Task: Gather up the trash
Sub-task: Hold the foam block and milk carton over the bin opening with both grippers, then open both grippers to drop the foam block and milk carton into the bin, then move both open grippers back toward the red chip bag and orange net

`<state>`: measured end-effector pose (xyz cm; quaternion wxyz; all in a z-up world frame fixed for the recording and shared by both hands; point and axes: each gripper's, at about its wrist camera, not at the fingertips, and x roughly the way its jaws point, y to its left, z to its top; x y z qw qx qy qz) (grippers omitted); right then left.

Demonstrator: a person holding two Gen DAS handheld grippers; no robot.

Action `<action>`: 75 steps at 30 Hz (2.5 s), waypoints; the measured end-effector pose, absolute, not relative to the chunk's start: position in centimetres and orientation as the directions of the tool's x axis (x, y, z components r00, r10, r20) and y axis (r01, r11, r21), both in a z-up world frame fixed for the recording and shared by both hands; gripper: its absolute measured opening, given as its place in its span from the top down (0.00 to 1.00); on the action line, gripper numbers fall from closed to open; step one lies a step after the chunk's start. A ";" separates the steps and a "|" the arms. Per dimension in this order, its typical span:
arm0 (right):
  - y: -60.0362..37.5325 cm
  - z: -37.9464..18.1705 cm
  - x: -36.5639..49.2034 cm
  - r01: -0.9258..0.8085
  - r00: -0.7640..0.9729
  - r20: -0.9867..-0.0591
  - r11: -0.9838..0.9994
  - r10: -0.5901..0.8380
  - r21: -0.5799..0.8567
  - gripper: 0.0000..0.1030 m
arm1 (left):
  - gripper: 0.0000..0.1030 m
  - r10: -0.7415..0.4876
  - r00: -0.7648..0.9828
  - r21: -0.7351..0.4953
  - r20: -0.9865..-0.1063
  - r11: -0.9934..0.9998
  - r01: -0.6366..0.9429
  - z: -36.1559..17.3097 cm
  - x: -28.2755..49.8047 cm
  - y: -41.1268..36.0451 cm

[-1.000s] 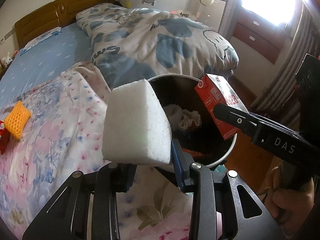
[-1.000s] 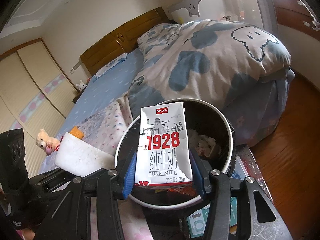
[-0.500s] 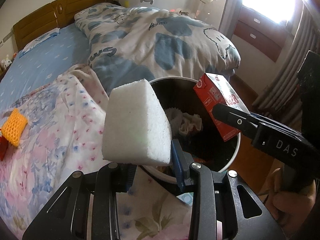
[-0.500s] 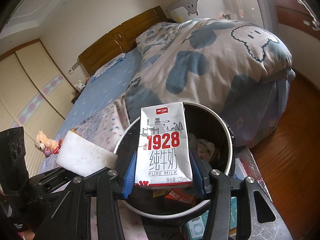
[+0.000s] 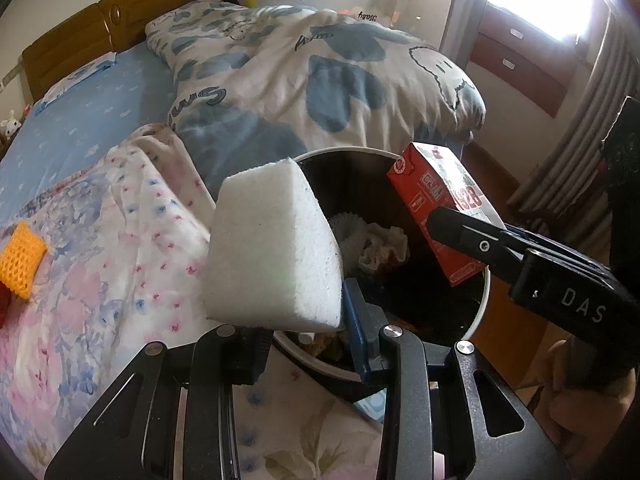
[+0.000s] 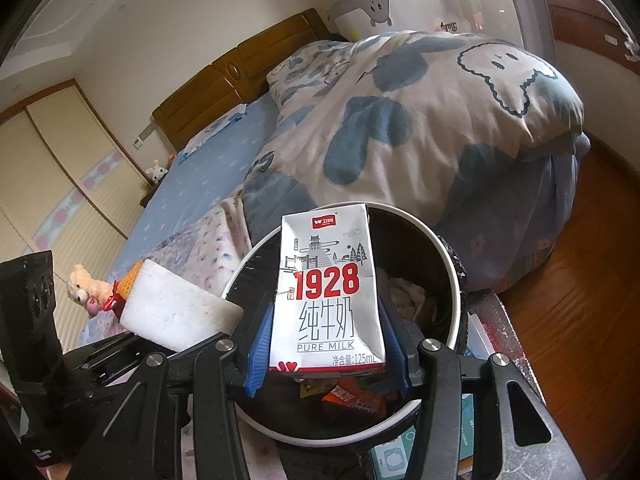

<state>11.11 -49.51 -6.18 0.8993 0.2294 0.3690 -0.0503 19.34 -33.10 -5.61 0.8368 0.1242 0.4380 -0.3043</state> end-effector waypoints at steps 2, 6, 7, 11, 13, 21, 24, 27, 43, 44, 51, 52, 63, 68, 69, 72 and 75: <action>-49.5 -6.2 11.2 0.261 0.722 -0.687 0.889 0.079 0.377 0.52 | 0.70 -0.398 0.430 -0.057 -0.810 0.784 0.618 -5.7 19.4 -33.3; -49.7 -6.3 11.2 0.262 0.719 -0.691 0.889 0.080 0.376 0.52 | 0.70 -0.399 0.427 -0.058 -0.812 0.782 0.621 -5.8 19.5 -33.4; -49.7 -6.3 11.3 0.263 0.718 -0.691 0.889 0.080 0.376 0.52 | 0.70 -0.399 0.427 -0.057 -0.811 0.781 0.622 -5.8 19.5 -33.5; -50.0 -6.5 11.4 0.269 0.715 -0.694 0.884 0.082 0.382 0.52 | 0.68 -0.407 0.421 -0.064 -0.811 0.776 0.627 -5.7 19.6 -33.8; -50.2 -6.5 11.6 0.272 0.715 -0.694 0.883 0.079 0.381 0.51 | 0.65 -0.413 0.426 -0.063 -0.805 0.774 0.630 -5.4 19.5 -33.8; -51.1 -6.5 11.2 0.302 0.725 -0.686 0.867 0.062 0.397 0.43 | 0.43 -0.420 0.436 -0.073 -0.796 0.781 0.620 -5.3 19.2 -32.8; -51.0 -6.3 10.6 0.307 0.735 -0.676 0.862 0.054 0.403 0.34 | 0.43 -0.425 0.435 -0.092 -0.793 0.791 0.604 -5.5 19.0 -31.8; -50.6 -6.1 9.9 0.310 0.740 -0.671 0.859 0.050 0.406 0.29 | 0.43 -0.429 0.435 -0.105 -0.792 0.797 0.595 -5.6 18.6 -30.8; -42.1 -5.3 9.3 0.190 0.758 -0.641 0.899 0.122 0.396 0.13 | 0.43 -0.381 0.514 -0.214 -0.768 0.910 0.354 -6.5 17.3 -16.8; -41.3 -5.4 9.6 0.176 0.757 -0.639 0.900 0.135 0.399 0.13 | 0.43 -0.370 0.522 -0.212 -0.769 0.917 0.337 -6.6 17.2 -15.7; -36.4 -6.0 11.5 0.114 0.737 -0.649 0.912 0.189 0.395 0.13 | 0.43 -0.310 0.558 -0.207 -0.770 0.948 0.241 -7.1 17.3 -9.7; -35.7 -6.1 11.8 0.102 0.731 -0.652 0.913 0.200 0.394 0.13 | 0.43 -0.298 0.564 -0.202 -0.770 0.953 0.227 -7.2 17.4 -8.9; -27.7 -7.7 16.5 -0.016 0.663 -0.689 0.926 0.292 0.378 0.13 | 0.42 -0.194 0.592 -0.171 -0.782 0.981 0.095 -8.5 19.4 -1.4; -25.5 -8.5 19.0 -0.046 0.649 -0.690 0.922 0.320 0.384 0.13 | 0.42 -0.170 0.585 -0.168 -0.793 0.984 0.059 -9.1 21.4 0.8; -25.1 -8.6 19.6 -0.052 0.647 -0.689 0.920 0.327 0.388 0.13 | 0.42 -0.167 0.584 -0.168 -0.795 0.984 0.054 -9.2 22.0 1.2; -24.1 -8.9 21.1 -0.073 0.644 -0.686 0.919 0.340 0.387 0.13 | 0.42 -0.153 0.586 -0.156 -0.796 0.987 0.046 -9.4 23.6 1.9; -23.2 -9.3 22.9 -0.078 0.631 -0.688 0.912 0.358 0.404 0.13 | 0.42 -0.148 0.586 -0.157 -0.797 0.987 0.036 -9.5 25.1 2.6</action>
